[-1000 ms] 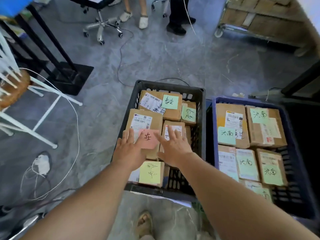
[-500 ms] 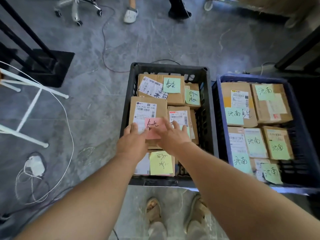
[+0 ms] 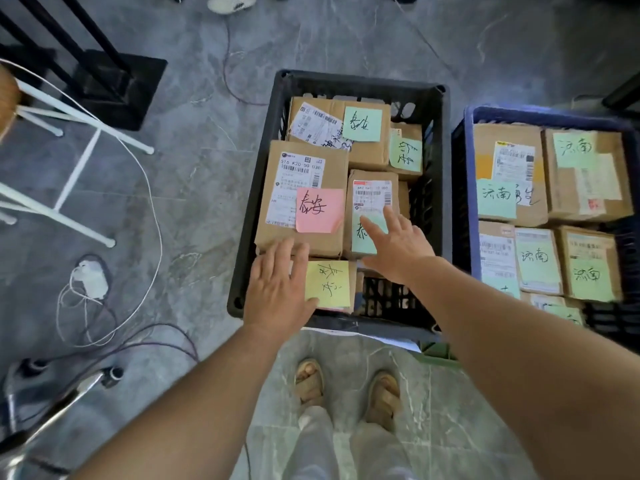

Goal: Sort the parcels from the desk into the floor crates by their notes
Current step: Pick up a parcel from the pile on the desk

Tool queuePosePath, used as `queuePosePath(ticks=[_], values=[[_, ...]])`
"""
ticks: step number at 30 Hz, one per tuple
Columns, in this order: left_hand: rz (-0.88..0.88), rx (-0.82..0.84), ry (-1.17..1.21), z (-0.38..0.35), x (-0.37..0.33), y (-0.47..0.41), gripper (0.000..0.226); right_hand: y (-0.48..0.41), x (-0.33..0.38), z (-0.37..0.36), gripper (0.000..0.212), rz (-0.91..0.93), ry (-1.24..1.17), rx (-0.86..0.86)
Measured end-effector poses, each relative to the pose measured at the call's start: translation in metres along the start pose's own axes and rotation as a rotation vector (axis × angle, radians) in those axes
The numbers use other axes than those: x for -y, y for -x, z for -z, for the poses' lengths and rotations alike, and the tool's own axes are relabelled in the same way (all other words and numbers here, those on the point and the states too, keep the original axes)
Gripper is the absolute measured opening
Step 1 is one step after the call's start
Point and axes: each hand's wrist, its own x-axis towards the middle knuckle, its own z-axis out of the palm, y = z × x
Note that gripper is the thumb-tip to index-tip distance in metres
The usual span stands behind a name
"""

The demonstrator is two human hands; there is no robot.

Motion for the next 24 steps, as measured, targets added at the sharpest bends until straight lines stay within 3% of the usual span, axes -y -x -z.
queuePosePath(ticks=[3,6,11,16,24], values=[[-0.054,-0.132,0.027,-0.012,-0.004,0.011,0.08,0.005,0.001,-0.01,0.08,0.031,0.004,0.011],[-0.108,-0.117,0.002,-0.015,-0.02,0.014,0.068,0.011,-0.003,-0.011,0.078,0.059,0.023,0.0],[-0.176,0.029,0.015,-0.016,-0.046,-0.004,0.059,-0.003,-0.019,-0.015,0.072,0.095,0.06,-0.041],[-0.171,0.069,0.022,-0.021,-0.039,-0.02,0.05,-0.028,-0.021,-0.034,0.07,0.105,0.05,-0.056],[-0.134,0.201,-0.042,-0.019,-0.041,-0.012,0.056,-0.022,-0.022,-0.03,0.077,0.146,0.081,0.028]])
